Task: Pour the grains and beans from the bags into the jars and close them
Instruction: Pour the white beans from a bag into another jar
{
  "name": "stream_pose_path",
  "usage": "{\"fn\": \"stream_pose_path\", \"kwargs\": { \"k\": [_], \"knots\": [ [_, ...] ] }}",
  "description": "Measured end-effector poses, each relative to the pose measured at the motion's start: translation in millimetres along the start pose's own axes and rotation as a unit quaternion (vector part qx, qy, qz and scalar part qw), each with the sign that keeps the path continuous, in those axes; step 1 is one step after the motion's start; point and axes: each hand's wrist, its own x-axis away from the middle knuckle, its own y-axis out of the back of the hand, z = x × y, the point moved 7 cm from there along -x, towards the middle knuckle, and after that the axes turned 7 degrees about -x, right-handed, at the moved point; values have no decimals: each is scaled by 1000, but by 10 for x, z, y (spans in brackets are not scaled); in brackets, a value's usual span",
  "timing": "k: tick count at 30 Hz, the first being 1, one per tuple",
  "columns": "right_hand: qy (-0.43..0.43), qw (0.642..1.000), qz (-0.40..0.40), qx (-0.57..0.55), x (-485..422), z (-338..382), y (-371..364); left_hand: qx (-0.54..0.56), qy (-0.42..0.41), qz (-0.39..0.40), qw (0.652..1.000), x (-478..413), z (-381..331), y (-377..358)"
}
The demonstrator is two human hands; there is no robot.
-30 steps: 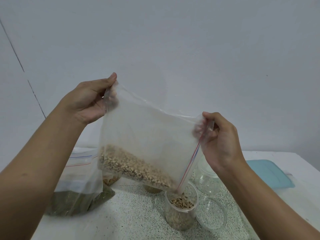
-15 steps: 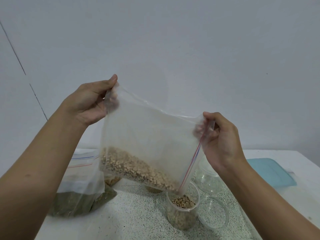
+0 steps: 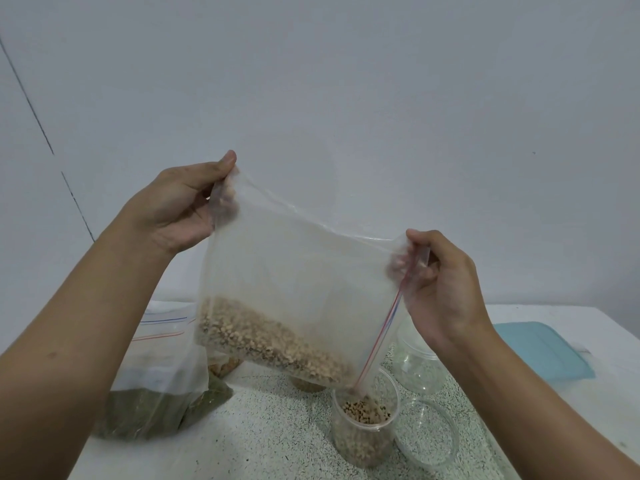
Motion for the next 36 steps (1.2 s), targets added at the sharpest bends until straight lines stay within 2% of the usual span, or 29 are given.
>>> {"fn": "stream_pose_path", "kwargs": {
  "k": [36],
  "knots": [
    [-3,1000,-3,11,-27,-5,24,17,9,-18,1000,-9,24,-8]
  ]
}}
